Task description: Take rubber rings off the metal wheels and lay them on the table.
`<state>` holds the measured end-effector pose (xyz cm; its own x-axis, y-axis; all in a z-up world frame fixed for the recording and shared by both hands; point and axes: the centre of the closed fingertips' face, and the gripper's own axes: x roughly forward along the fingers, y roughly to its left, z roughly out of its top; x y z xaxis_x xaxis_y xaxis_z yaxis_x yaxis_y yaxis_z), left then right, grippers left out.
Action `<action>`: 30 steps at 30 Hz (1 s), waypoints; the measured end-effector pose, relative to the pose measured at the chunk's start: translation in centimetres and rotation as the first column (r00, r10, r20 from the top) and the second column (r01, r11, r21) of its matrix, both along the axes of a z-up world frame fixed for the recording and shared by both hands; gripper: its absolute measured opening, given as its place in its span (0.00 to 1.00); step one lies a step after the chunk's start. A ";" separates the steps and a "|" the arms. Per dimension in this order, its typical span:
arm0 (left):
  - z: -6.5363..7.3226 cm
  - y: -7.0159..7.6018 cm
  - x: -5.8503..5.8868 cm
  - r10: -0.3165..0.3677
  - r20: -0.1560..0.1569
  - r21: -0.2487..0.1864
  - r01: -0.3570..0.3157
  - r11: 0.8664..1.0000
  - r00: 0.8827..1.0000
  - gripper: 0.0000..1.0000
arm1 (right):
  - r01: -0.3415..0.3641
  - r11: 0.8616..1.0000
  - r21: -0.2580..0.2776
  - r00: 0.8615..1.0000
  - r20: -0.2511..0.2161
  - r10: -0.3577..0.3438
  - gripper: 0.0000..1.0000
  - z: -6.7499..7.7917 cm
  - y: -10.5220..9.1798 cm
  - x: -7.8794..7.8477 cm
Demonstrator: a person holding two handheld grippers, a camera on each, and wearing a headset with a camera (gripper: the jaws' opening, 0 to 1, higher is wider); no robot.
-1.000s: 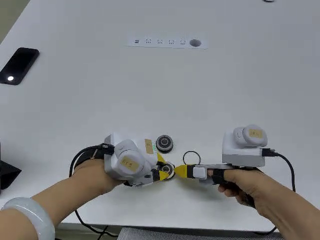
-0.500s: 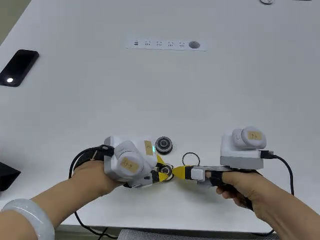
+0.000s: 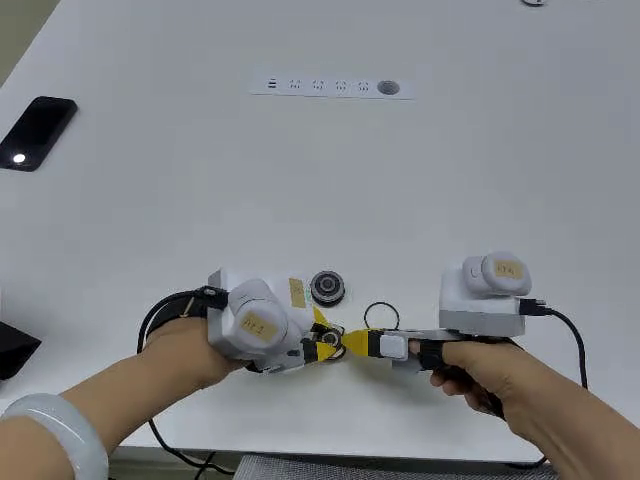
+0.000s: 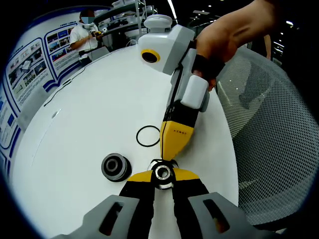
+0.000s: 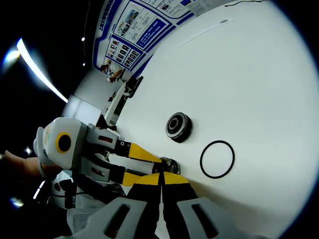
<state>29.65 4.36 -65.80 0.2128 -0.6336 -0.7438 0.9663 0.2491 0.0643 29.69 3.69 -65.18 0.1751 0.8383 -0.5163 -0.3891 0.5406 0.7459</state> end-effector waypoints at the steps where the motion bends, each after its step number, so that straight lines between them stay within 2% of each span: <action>1: 0.0 0.0 0.0 0.001 0.000 0.000 -0.001 1.000 1.000 0.13 | 0.000 1.000 0.000 1.000 -0.001 0.000 0.01 0.0 0.0 0.0; 30: 0.0 0.0 0.0 -0.002 0.000 -0.004 0.002 1.000 1.000 0.13 | -0.005 1.000 0.017 1.000 0.007 0.005 0.01 0.4 0.3 -0.2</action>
<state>29.62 4.35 -65.77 0.2115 -0.6371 -0.7412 0.9668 0.2478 0.0628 29.53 4.02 -64.78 0.1744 0.8479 -0.5007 -0.3964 0.5259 0.7525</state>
